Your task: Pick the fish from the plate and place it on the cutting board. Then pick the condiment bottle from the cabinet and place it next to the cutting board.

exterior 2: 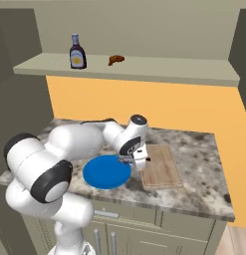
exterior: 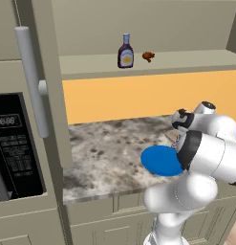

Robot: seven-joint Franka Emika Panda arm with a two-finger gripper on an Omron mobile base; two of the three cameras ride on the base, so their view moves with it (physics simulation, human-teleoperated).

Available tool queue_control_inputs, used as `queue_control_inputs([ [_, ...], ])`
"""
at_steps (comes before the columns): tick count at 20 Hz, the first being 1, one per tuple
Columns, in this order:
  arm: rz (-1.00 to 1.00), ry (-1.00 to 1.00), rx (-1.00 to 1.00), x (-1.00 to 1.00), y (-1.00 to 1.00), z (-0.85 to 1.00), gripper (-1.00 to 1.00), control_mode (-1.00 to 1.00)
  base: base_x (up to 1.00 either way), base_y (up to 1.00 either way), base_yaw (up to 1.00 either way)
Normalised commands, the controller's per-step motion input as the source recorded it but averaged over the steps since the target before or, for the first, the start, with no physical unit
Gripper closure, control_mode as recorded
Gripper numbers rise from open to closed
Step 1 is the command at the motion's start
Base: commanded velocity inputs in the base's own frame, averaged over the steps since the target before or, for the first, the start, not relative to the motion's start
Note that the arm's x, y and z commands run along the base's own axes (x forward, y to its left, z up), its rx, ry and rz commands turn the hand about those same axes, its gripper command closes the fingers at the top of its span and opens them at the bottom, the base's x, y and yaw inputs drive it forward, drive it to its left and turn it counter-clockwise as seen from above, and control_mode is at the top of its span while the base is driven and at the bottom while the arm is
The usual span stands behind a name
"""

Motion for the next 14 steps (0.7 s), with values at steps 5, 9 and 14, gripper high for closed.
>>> queue_control_inputs([
  [5, -0.01, 0.0, 0.0, 0.1, -0.4, 0.0, 1.0, -1.0, 0.0, 0.0, 0.0],
  [9, 0.0, 0.0, 0.0, 0.18, -0.35, 0.0, 1.0, -1.0, 0.0, 0.0, 0.0],
  [14, 0.0, 0.0, 0.02, 0.2, -0.29, -0.09, 1.0, -1.0, 0.0, 0.0, 0.0],
])
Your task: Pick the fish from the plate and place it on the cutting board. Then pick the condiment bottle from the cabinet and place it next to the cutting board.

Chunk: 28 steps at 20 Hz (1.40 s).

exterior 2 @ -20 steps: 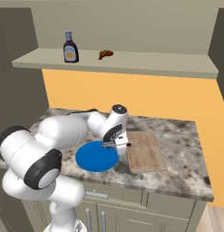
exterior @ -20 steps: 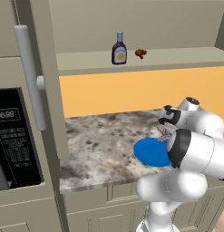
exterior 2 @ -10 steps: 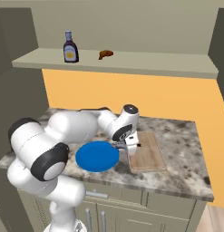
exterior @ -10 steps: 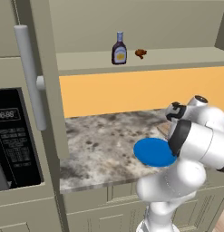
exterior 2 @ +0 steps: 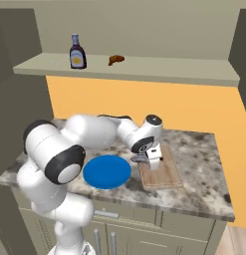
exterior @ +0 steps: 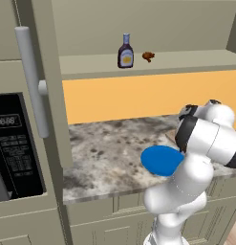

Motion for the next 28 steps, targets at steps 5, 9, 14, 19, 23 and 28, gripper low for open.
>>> queue_control_inputs([
  [5, 0.0, 0.0, 0.05, 0.17, -0.28, -0.2, 1.0, -1.0, 0.0, 0.0, 0.0],
  [9, 0.0, 0.0, 0.05, 0.15, -0.2, -0.21, 1.0, -1.0, 0.0, 0.0, 0.0],
  [14, 0.0, 0.0, 0.03, 0.09, -0.1, -0.33, 1.0, -1.0, 0.0, 0.0, 0.0],
  [19, 0.0, 0.0, 0.01, 0.07, -0.02, -0.41, -1.0, -1.0, 0.0, 0.0, 0.0],
  [23, 0.0, 0.0, 0.0, 0.03, -0.04, -0.13, -1.0, -1.0, 0.0, 0.0, 0.0],
  [28, 0.0, 0.0, 0.0, 0.0, -0.05, 0.11, -1.0, -1.0, 0.0, 0.0, 0.0],
])
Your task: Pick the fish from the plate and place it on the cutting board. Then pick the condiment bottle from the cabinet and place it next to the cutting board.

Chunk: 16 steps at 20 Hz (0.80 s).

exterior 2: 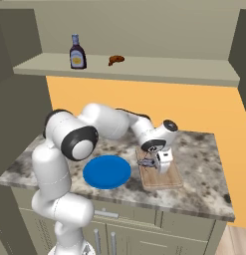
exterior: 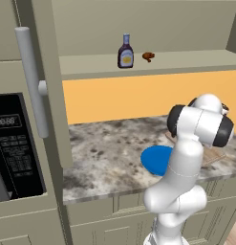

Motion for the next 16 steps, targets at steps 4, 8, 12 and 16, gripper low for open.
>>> queue_control_inputs([
  [4, 0.0, 0.01, 0.0, 0.0, 0.0, 0.31, -1.0, -1.0, 0.0, 0.0, 0.0],
  [8, 0.0, 0.01, 0.0, -0.03, 0.01, 0.32, -1.0, -1.0, 0.0, 0.0, 0.0],
  [12, 0.0, 0.0, -0.01, -0.08, 0.1, 0.16, -1.0, -1.0, 0.0, 0.0, 0.0],
  [16, -0.01, -0.01, 0.0, -0.26, 0.17, 0.0, -1.0, -1.0, 0.0, 0.0, 0.0],
])
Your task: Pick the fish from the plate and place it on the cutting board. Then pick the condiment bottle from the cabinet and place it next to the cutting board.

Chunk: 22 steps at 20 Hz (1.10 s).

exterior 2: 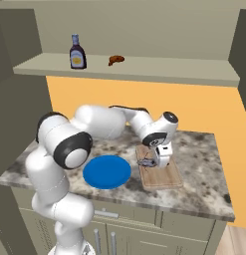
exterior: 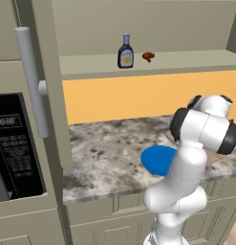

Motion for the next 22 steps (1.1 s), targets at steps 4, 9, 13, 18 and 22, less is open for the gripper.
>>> queue_control_inputs([
  [4, -0.02, -0.01, 0.0, -0.36, 0.15, 0.04, -1.0, -1.0, 0.0, 0.0, 0.0],
  [9, -0.03, 0.0, 0.0, -0.41, 0.18, 0.16, -1.0, -1.0, 0.0, 0.0, 0.0],
  [13, -0.02, -0.01, 0.0, -0.44, 0.27, 0.2, -1.0, -1.0, 0.0, 0.0, 0.0],
  [18, -0.03, -0.02, 0.0, -0.46, 0.3, 0.18, -1.0, -1.0, 0.0, 0.0, 0.0],
  [22, -0.03, -0.02, 0.0, -0.29, 0.27, 0.18, -1.0, -1.0, 0.0, 0.0, 0.0],
])
